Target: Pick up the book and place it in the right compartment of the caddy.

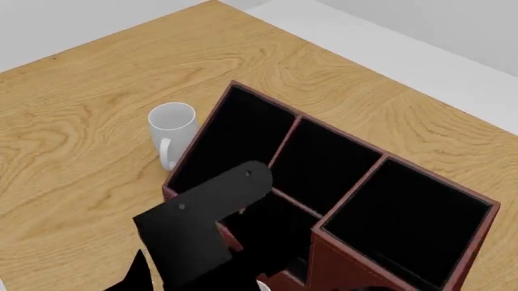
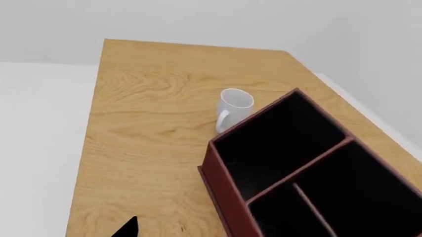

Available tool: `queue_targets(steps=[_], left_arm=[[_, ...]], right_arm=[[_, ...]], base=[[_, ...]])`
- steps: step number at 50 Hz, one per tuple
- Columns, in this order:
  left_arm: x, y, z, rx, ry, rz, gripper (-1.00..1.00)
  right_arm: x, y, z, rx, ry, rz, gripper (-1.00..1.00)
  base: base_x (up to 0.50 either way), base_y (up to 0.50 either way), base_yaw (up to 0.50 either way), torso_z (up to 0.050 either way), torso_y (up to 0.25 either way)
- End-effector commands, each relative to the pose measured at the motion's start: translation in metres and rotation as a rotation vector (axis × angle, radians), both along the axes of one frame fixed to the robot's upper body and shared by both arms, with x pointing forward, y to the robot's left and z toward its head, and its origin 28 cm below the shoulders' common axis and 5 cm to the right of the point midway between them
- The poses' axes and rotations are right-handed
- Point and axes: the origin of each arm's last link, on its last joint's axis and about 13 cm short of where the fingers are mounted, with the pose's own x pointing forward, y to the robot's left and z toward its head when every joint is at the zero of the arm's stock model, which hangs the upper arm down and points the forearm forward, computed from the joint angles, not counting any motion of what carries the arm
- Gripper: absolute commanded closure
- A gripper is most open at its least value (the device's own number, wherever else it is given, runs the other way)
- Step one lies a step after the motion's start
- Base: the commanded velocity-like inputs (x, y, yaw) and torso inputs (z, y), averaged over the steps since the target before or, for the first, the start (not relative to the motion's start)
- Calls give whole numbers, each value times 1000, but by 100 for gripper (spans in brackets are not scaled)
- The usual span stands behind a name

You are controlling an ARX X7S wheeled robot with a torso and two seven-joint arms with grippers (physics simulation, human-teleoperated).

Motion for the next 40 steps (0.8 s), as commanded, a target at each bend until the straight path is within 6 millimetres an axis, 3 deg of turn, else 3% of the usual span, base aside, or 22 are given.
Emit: queue_targets(steps=[1, 18, 40], left_arm=[[0, 2, 1, -4, 0, 6, -100], [0, 1, -1, 0, 7, -7, -100], [-1, 1, 0, 0, 8, -11, -100]], right_arm=[[-12, 7, 0, 1, 34, 55, -100], [-26, 23, -10, -12, 61, 157, -100], [-32, 27, -28, 12, 173, 203, -100]], base=[[0, 0, 0, 0, 0], [0, 0, 0, 0, 0], [0, 0, 0, 0, 0]])
